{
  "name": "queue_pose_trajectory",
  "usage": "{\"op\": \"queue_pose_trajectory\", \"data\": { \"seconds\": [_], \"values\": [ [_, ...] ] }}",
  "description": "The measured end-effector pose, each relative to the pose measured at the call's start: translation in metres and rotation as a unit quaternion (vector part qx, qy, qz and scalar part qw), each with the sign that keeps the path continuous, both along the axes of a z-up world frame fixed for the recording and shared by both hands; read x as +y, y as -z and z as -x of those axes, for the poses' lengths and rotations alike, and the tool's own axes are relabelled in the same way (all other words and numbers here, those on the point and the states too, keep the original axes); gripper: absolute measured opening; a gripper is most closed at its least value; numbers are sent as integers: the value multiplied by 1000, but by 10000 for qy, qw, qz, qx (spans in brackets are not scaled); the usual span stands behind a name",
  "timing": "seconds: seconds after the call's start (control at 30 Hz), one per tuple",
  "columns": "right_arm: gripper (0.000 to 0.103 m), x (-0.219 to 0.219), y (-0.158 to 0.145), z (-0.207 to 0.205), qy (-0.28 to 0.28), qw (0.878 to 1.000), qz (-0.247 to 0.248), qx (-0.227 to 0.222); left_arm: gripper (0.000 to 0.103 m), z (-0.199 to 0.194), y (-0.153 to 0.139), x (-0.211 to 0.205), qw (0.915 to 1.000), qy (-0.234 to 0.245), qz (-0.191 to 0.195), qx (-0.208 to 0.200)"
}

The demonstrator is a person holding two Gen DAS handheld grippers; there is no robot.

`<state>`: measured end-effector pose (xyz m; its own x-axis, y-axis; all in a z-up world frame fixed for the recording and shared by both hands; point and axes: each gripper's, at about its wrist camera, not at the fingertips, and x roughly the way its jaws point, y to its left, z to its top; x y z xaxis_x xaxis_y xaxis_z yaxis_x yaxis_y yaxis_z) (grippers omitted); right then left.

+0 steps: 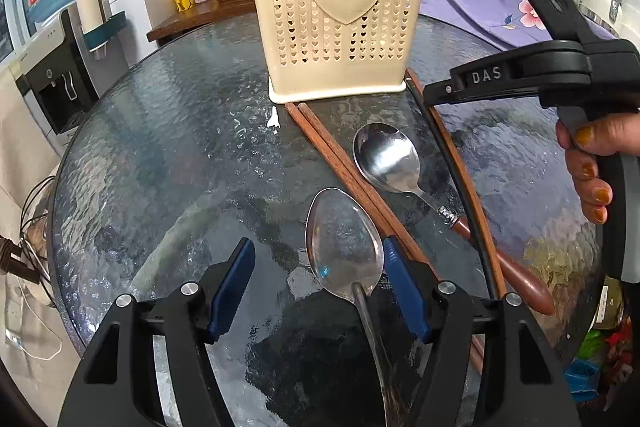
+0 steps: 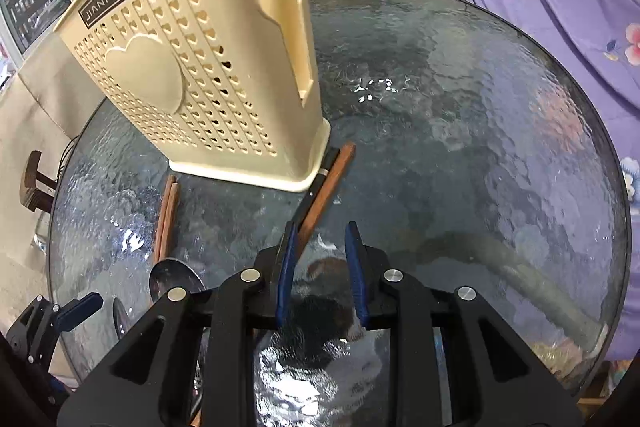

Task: Organize utensils
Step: 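Grasp a silver spoon with the left tool while the right grasps a wooden chopstick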

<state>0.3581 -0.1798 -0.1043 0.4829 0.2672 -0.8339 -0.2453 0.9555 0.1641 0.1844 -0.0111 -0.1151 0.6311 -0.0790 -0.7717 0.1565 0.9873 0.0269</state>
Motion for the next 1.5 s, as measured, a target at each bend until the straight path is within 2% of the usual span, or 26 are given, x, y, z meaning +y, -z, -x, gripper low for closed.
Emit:
{"op": "queue_pose_trajectory", "data": {
  "seconds": [0.13, 0.27, 0.37, 0.5, 0.63, 0.67, 0.7, 0.73, 0.77, 0.87, 0.97, 1.1, 1.27, 1.3, 1.33, 1.37, 1.43, 1.5],
  "values": [
    [15, -5, 0, 1, -124, 9999, 7, 25, 64, 1, 0, 3, 10000, -3, 72, 19],
    [9, -15, 8, 6, -410, 9986, -167, 274, 64, 2, 0, 7, 10000, -4, 91, 12],
    [6, -22, 7, 5, -305, 9992, 128, 211, 64, 1, 0, 8, 10000, -13, 92, 4],
    [6, -34, 8, -3, -119, 9975, -576, 385, 64, 0, 0, 11, 10000, -47, 88, 1],
    [9, -32, 8, -10, 39, 9963, -783, 345, 56, -1, -2, 14, 9999, -88, 80, 13],
    [11, -31, 8, -12, 107, 9957, -850, 365, 53, -1, -2, 15, 9999, -98, 77, 19],
    [24, -31, 8, -14, 179, 9945, -955, 400, 53, -1, -2, 15, 9999, -103, 84, 26],
    [43, -31, 9, -18, 263, 9928, -1081, 447, 53, -1, -3, 16, 9999, -107, 97, 30],
    [48, -29, 10, -19, 328, 9923, -1105, 463, 53, -1, -3, 16, 9999, -114, 105, 32],
    [49, -18, 10, -24, 319, 9942, -943, 394, 50, -1, -3, 14, 9999, -89, 111, 18],
    [44, -3, 10, -20, 285, 9978, -553, 241, 49, -1, -3, 10, 9999, -37, 96, 8],
    [23, 15, 11, -12, 81, 10000, -31, 26, 48, -2, -2, 7, 10000, -12, 84, 5],
    [21, 4, 9, -4, -229, 9992, -299, 107, 48, -2, -2, 8, 9999, -22, 138, 7],
    [18, 1, 8, -1, -313, 9991, -287, 52, 48, -1, -2, 9, 9999, -21, 141, 6],
    [7, -2, 5, 1, -413, 9988, -266, 30, 48, -1, -2, 10, 9999, -20, 148, 8],
    [3, -5, 5, 4, -501, 9984, -248, 66, 48, -1, -3, 10, 9999, -20, 145, 13],
    [3, -12, 4, 10, -733, 9971, -162, 121, 48, 0, -3, 12, 9998, -4, 197, 26],
    [3, -17, 8, 10, -696, 9975, -18, 139, 48, -1, -3, 13, 9998, -8, 203, 20]
  ]
}}
